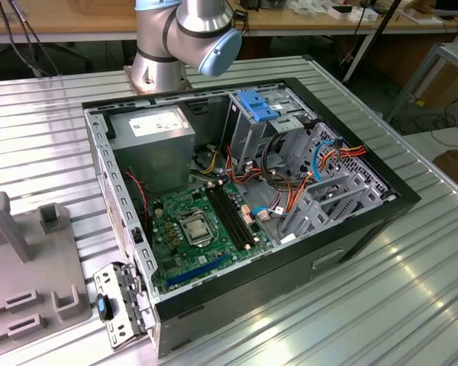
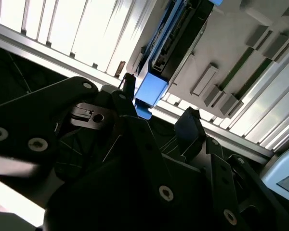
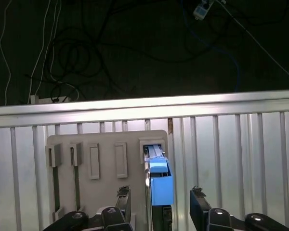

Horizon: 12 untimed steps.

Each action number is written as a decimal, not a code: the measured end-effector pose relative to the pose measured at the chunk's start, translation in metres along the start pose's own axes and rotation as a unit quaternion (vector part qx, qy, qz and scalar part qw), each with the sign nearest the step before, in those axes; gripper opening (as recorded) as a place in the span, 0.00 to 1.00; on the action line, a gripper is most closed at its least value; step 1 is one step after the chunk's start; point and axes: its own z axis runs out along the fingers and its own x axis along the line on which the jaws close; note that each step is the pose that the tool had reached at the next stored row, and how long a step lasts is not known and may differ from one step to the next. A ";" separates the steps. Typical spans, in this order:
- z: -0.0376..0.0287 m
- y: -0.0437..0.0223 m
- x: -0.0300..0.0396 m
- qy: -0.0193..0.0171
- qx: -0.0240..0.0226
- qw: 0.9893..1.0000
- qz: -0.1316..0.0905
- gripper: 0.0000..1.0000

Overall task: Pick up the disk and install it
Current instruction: 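Pick up the disk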

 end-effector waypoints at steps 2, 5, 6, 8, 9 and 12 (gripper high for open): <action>0.0045 0.0001 0.0011 0.000 -0.001 1.000 -0.001 0.60; 0.0111 0.0002 0.0018 0.000 -0.002 1.000 -0.002 0.60; 0.0134 0.0002 0.0021 0.000 -0.002 1.000 -0.004 0.60; 0.0181 0.0002 0.0026 0.000 -0.003 1.000 -0.010 0.60; 0.0199 0.0002 0.0028 0.000 -0.003 1.000 -0.013 0.60; 0.0271 0.0002 0.0029 0.000 -0.003 1.000 -0.015 0.60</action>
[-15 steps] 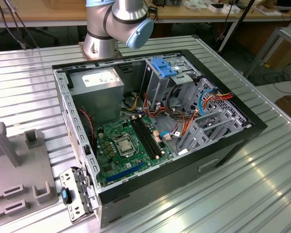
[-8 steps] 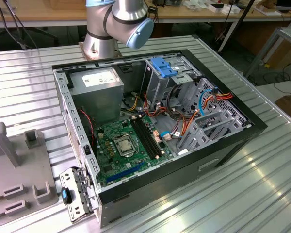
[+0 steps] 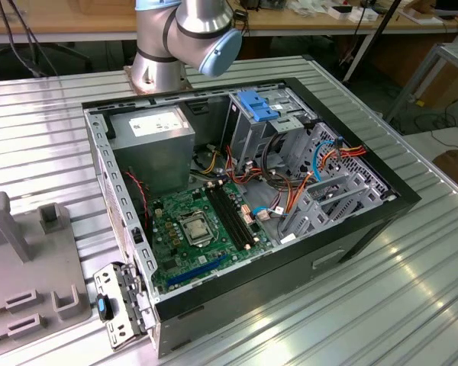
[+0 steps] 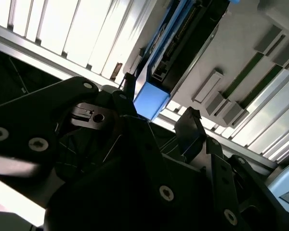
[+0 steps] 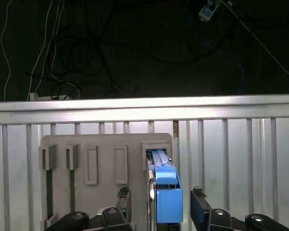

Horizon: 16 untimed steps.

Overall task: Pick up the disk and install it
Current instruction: 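Pick up the disk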

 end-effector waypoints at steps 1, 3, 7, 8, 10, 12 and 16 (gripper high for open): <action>0.0025 -0.0001 0.0000 0.000 0.000 1.000 0.000 0.60; 0.0076 -0.0002 0.0001 -0.001 0.000 1.000 -0.001 0.60; 0.0121 -0.0010 0.0000 -0.001 0.000 1.000 -0.002 0.60; 0.0122 -0.0010 0.0001 -0.001 0.000 1.000 -0.003 0.60; 0.0125 -0.0010 0.0001 -0.001 0.000 1.000 -0.003 0.52; 0.0130 -0.0011 0.0001 -0.001 0.000 1.000 -0.003 0.45; 0.0136 -0.0013 0.0001 -0.001 0.000 1.000 -0.004 0.45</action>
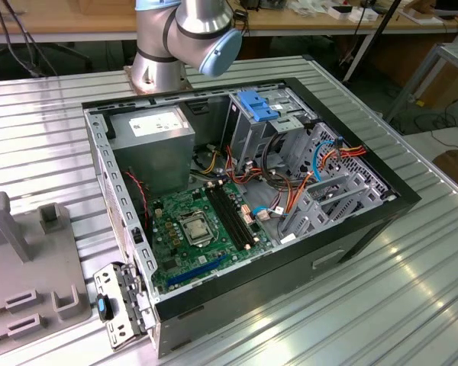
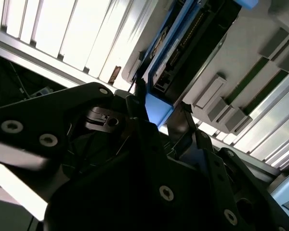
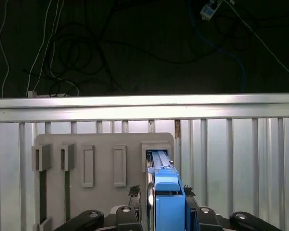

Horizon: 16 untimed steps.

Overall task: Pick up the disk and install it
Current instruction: 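Pick up the disk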

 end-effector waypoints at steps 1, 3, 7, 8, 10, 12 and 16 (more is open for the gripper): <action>0.0002 0.0000 0.0000 0.000 0.000 1.000 0.000 0.45; 0.0009 -0.0003 0.0000 0.000 0.000 1.000 -0.001 0.45; 0.0034 -0.0006 -0.0001 0.000 0.000 1.000 -0.002 0.45; 0.0038 -0.0006 -0.0001 0.000 0.000 1.000 -0.002 0.45; 0.0042 -0.0006 -0.0002 0.000 0.000 1.000 -0.002 0.45; 0.0044 -0.0006 -0.0002 0.000 0.000 1.000 -0.002 0.45; 0.0044 -0.0006 -0.0002 0.000 0.000 1.000 -0.002 0.37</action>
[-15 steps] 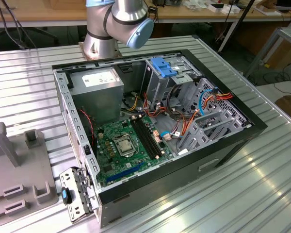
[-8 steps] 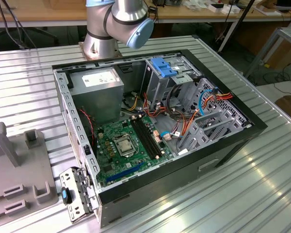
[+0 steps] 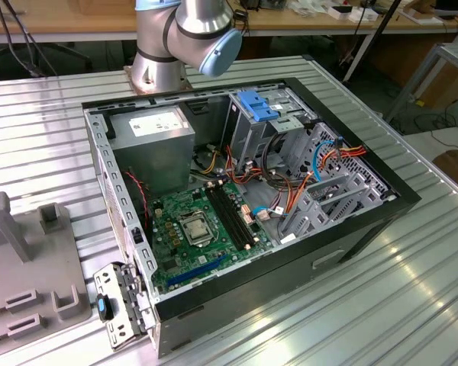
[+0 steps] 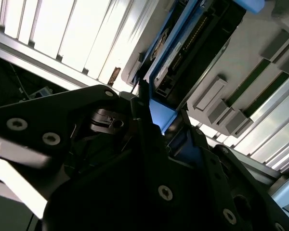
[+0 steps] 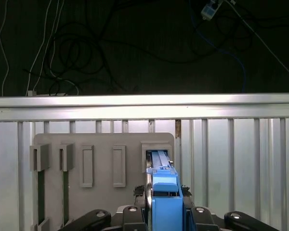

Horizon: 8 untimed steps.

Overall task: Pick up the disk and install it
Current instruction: 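Pick up the disk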

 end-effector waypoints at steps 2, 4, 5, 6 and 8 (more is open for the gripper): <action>0.0001 0.0000 0.0000 0.000 0.000 1.000 0.000 0.37; 0.0001 0.0000 0.0000 0.000 0.000 1.000 0.000 0.37; 0.0002 0.0000 0.0000 0.000 0.000 1.000 0.000 0.37; 0.0001 0.0000 0.0000 0.000 0.000 1.000 0.000 0.37; 0.0002 0.0000 0.0000 0.000 0.000 1.000 0.000 0.37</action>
